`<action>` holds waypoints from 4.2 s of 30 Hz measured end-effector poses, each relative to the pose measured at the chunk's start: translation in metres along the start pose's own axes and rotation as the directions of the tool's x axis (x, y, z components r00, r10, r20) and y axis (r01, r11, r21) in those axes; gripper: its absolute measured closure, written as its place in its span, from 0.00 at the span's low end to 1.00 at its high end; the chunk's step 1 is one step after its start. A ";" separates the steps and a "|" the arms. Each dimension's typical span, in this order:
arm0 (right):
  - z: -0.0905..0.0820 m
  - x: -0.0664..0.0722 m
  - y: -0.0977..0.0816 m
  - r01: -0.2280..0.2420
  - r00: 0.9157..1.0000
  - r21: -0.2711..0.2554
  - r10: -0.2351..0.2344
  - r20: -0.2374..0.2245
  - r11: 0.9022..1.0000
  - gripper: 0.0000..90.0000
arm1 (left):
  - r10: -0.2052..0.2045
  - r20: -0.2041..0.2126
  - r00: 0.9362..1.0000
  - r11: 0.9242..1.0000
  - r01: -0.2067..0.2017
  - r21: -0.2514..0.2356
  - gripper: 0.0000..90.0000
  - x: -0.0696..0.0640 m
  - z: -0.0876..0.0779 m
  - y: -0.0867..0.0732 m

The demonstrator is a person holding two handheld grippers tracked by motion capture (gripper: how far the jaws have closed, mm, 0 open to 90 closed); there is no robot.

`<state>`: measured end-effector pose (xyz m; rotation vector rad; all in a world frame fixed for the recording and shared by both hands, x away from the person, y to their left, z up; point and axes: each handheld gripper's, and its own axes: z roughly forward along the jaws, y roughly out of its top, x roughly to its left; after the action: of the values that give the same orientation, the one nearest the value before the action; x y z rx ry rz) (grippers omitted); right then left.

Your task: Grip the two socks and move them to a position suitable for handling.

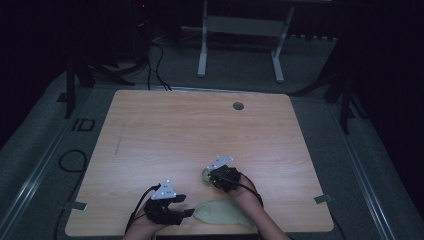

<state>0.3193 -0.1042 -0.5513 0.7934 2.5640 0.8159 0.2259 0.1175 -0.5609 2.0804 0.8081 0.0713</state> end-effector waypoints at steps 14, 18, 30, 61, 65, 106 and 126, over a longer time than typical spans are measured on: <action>-0.045 -0.025 0.015 -0.001 1.000 -0.068 -0.001 -0.032 0.998 0.72 | 0.036 -0.069 0.997 0.999 -0.037 -0.006 0.43 0.010 0.002 0.041; -0.042 -0.033 0.015 -0.011 0.998 -0.051 0.008 -0.056 0.999 0.79 | 0.031 -0.094 0.995 1.000 -0.031 0.001 0.43 0.019 0.013 0.059; -0.003 -0.035 -0.001 0.017 0.993 0.059 -0.009 -0.122 0.998 0.79 | -0.014 -0.164 0.986 0.990 0.037 0.139 0.48 0.050 0.060 0.069; -0.074 -0.078 -0.014 -0.128 0.991 -0.083 0.125 -0.043 0.988 0.95 | -0.088 -0.260 0.962 0.996 0.092 0.001 0.99 0.029 0.029 0.080; -0.074 -0.086 -0.026 -0.165 0.986 -0.066 0.162 -0.044 0.984 0.95 | -0.099 -0.242 0.965 0.995 0.104 0.008 0.99 0.027 0.034 0.075; -0.044 -0.077 -0.073 -0.230 0.972 0.018 0.230 -0.054 0.973 0.96 | -0.071 -0.206 0.976 0.993 0.088 0.075 0.99 0.026 0.078 0.068; -0.042 -0.093 -0.069 -0.243 0.969 0.029 0.244 -0.042 0.969 0.88 | -0.099 -0.192 0.976 0.992 0.113 0.062 0.98 0.033 0.080 0.073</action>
<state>0.3449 -0.2246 -0.5479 1.1271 2.5521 0.8857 0.3170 0.0494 -0.5630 2.1168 1.0495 0.1861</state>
